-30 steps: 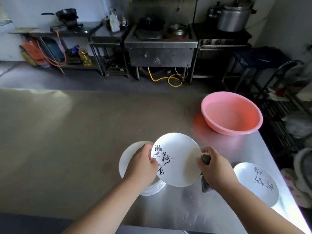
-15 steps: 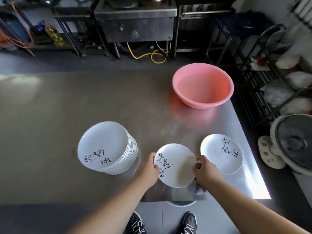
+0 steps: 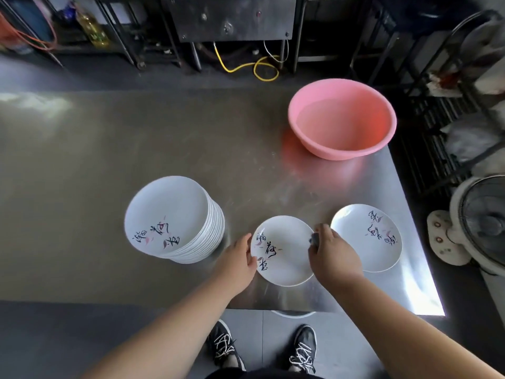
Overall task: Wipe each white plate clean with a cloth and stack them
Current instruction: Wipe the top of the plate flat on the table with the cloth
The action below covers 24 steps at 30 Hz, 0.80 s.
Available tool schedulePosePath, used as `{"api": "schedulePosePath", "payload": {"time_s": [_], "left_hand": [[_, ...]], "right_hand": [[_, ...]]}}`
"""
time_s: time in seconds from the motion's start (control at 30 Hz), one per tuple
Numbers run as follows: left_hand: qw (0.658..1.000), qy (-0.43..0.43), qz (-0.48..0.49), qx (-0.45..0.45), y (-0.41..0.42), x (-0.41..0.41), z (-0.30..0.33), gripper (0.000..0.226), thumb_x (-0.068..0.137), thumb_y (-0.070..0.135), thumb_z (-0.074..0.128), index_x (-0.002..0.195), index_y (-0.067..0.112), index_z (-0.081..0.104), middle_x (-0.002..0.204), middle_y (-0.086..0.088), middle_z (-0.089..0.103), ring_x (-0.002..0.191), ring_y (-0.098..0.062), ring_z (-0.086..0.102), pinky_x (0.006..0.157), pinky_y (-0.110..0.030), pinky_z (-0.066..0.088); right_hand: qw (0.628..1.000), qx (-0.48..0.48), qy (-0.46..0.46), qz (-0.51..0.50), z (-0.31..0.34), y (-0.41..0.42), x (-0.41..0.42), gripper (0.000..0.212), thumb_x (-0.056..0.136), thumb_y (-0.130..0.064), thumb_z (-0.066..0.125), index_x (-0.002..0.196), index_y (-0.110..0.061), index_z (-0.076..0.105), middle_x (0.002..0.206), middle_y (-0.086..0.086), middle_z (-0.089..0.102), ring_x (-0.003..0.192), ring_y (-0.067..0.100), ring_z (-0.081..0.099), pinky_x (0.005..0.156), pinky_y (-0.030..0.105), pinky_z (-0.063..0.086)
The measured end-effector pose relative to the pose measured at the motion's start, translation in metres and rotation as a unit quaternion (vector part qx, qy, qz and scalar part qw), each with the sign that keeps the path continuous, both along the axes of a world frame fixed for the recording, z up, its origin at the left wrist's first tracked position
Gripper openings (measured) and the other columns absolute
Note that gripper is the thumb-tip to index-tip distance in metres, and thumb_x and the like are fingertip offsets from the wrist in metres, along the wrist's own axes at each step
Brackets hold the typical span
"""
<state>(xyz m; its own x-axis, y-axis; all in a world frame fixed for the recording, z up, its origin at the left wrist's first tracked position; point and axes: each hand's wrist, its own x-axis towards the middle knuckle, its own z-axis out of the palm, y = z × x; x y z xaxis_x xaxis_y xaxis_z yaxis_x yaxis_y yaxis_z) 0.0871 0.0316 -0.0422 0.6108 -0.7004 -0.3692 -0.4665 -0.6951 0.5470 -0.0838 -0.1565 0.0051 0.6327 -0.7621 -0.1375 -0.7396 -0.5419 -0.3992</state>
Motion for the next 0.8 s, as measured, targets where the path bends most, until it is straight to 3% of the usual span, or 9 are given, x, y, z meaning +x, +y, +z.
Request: {"api": "schedulePosePath", "payload": {"time_s": [0.03, 0.1, 0.13, 0.2, 0.27, 0.33, 0.53, 0.73, 0.8], "left_hand": [[0.999, -0.03, -0.011, -0.013, 0.005, -0.001, -0.004, 0.064, 0.097, 0.044, 0.058, 0.154, 0.027, 0.036, 0.142, 0.002, 0.055, 0.127, -0.021, 0.053, 0.108, -0.041, 0.049], [0.992, -0.111, -0.062, -0.025, 0.015, -0.004, -0.012, 0.073, 0.096, 0.056, 0.048, 0.159, 0.024, 0.03, 0.159, 0.003, 0.042, 0.143, -0.019, 0.037, 0.121, -0.037, 0.032], [0.986, -0.139, -0.088, -0.021, 0.018, -0.006, -0.016, 0.078, 0.097, 0.061, 0.043, 0.163, 0.024, 0.025, 0.166, 0.005, 0.034, 0.15, -0.017, 0.028, 0.125, -0.036, 0.021], [0.98, -0.157, -0.119, -0.004, 0.024, -0.009, -0.023, 0.082, 0.098, 0.065, 0.036, 0.168, 0.029, 0.012, 0.175, 0.011, 0.013, 0.158, -0.013, 0.012, 0.128, -0.036, 0.01], [0.978, -0.165, -0.13, 0.0, 0.025, -0.012, -0.031, 0.079, 0.099, 0.064, 0.033, 0.168, 0.034, 0.006, 0.175, 0.018, -0.003, 0.161, -0.012, 0.004, 0.129, -0.04, 0.007], [0.975, -0.174, -0.135, -0.001, 0.024, -0.014, -0.036, 0.076, 0.1, 0.06, 0.033, 0.167, 0.036, 0.005, 0.172, 0.021, -0.009, 0.162, -0.014, 0.002, 0.129, -0.042, 0.005], [0.967, -0.212, -0.143, 0.013, 0.024, -0.016, -0.048, 0.079, 0.101, 0.057, 0.034, 0.168, 0.025, 0.01, 0.176, 0.008, 0.001, 0.163, -0.019, 0.001, 0.131, -0.048, 0.008], [0.964, -0.218, -0.145, 0.036, 0.023, -0.021, -0.046, 0.074, 0.103, 0.051, 0.028, 0.169, 0.023, 0.008, 0.177, 0.006, -0.001, 0.163, -0.02, -0.004, 0.131, -0.052, 0.008], [0.964, -0.219, -0.146, 0.037, 0.023, -0.021, -0.046, 0.075, 0.103, 0.05, 0.028, 0.169, 0.023, 0.007, 0.177, 0.007, 0.0, 0.163, -0.021, -0.003, 0.131, -0.052, 0.009]], "right_hand": [[0.998, -0.015, -0.038, 0.042, 0.002, 0.006, 0.006, 0.02, 0.097, -0.022, 0.058, 0.117, -0.021, 0.057, 0.113, 0.002, 0.07, 0.092, 0.032, 0.062, 0.065, 0.035, 0.046], [0.989, -0.008, -0.027, 0.146, 0.001, 0.022, 0.017, 0.046, 0.099, -0.029, 0.056, 0.144, -0.017, 0.055, 0.141, 0.002, 0.063, 0.126, 0.032, 0.057, 0.096, 0.042, 0.051], [0.982, 0.002, 0.014, 0.191, -0.003, 0.031, 0.02, 0.056, 0.102, -0.038, 0.051, 0.154, -0.02, 0.047, 0.155, -0.001, 0.053, 0.142, 0.029, 0.046, 0.111, 0.044, 0.044], [0.958, 0.017, 0.105, 0.266, -0.018, 0.046, 0.021, 0.072, 0.104, -0.057, 0.034, 0.166, -0.022, 0.027, 0.173, -0.003, 0.024, 0.161, 0.026, 0.014, 0.131, 0.043, 0.013], [0.936, 0.017, 0.168, 0.308, -0.035, 0.055, 0.018, 0.088, 0.098, -0.072, 0.016, 0.168, -0.019, 0.003, 0.176, -0.004, -0.008, 0.16, 0.023, -0.018, 0.125, 0.037, -0.019], [0.931, 0.003, 0.191, 0.311, -0.045, 0.056, 0.019, 0.094, 0.096, -0.077, 0.009, 0.166, -0.019, -0.011, 0.171, -0.004, -0.024, 0.153, 0.021, -0.033, 0.117, 0.037, -0.029], [0.931, 0.005, 0.202, 0.303, -0.043, 0.048, 0.037, 0.09, 0.098, -0.078, 0.009, 0.161, -0.022, -0.022, 0.165, -0.004, -0.036, 0.154, 0.024, -0.034, 0.126, 0.044, -0.02], [0.874, 0.006, 0.211, 0.438, -0.039, 0.06, -0.019, 0.094, 0.09, -0.086, 0.002, 0.161, -0.03, -0.02, 0.17, -0.007, -0.025, 0.155, 0.024, -0.03, 0.123, 0.04, -0.026], [0.876, -0.01, 0.216, 0.431, -0.037, 0.047, -0.013, 0.094, 0.088, -0.086, -0.002, 0.163, -0.031, -0.016, 0.172, -0.008, -0.019, 0.158, 0.025, -0.025, 0.124, 0.041, -0.024]]}}
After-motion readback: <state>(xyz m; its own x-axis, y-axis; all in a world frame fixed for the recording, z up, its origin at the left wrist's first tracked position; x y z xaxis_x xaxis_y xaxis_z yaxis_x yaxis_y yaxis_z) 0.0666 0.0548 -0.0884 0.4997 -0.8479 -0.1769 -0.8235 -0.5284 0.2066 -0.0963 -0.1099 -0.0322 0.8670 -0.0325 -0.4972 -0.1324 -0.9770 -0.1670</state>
